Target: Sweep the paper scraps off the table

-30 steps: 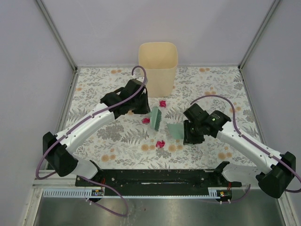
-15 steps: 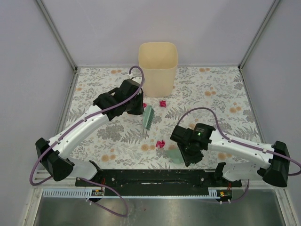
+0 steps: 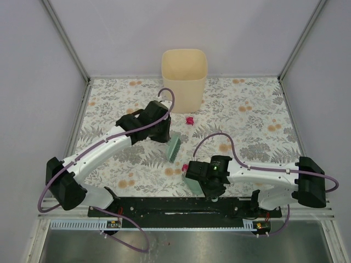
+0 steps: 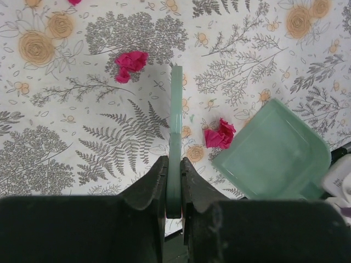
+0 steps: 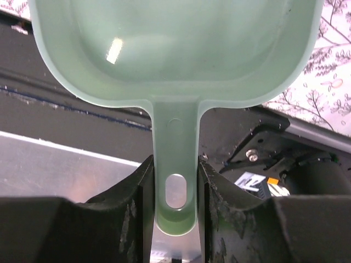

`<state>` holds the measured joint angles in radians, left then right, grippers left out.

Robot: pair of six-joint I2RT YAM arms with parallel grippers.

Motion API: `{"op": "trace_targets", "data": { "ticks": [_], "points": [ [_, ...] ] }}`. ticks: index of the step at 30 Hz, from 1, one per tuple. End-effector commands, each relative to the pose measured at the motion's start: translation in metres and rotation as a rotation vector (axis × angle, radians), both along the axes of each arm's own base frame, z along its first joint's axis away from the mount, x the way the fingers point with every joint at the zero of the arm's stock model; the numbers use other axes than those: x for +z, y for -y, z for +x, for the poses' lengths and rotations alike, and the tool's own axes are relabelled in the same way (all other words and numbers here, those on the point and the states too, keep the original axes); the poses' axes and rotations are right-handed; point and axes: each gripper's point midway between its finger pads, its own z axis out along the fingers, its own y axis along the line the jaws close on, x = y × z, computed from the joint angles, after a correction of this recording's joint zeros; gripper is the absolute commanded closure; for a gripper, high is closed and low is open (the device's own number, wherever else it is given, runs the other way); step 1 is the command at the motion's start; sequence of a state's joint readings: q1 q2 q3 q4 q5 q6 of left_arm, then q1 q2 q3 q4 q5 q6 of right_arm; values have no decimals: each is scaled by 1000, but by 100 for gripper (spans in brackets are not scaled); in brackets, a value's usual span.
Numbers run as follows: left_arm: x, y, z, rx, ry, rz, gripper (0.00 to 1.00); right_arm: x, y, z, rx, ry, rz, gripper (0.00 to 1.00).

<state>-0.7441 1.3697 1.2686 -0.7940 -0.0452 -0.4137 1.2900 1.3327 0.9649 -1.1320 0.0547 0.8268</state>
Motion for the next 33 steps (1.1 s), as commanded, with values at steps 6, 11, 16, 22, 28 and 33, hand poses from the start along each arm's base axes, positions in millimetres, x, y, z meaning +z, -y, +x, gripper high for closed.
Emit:
{"op": "trace_targets", "data": {
  "ticks": [6, 11, 16, 22, 28, 33],
  "points": [
    [-11, 40, -8, -132, 14, -23, 100, -28, -20, 19, 23, 93, 16, 100],
    [-14, 48, -14, -154, 7, -23, 100, -30, -22, 22, 14, 112, 48, 100],
    [-7, 52, -22, -183, 1, -53, 100, -34, -20, 24, -8, 140, 80, 100],
    [5, 52, -33, -197, 5, -79, 100, -38, -21, 29, -48, 173, 113, 100],
    [12, 56, -47, -231, -1, -92, 100, -46, -18, 32, -65, 195, 110, 100],
    [20, 54, -57, -234, 6, -86, 100, -53, -18, 36, -81, 215, 103, 100]
  ]
}}
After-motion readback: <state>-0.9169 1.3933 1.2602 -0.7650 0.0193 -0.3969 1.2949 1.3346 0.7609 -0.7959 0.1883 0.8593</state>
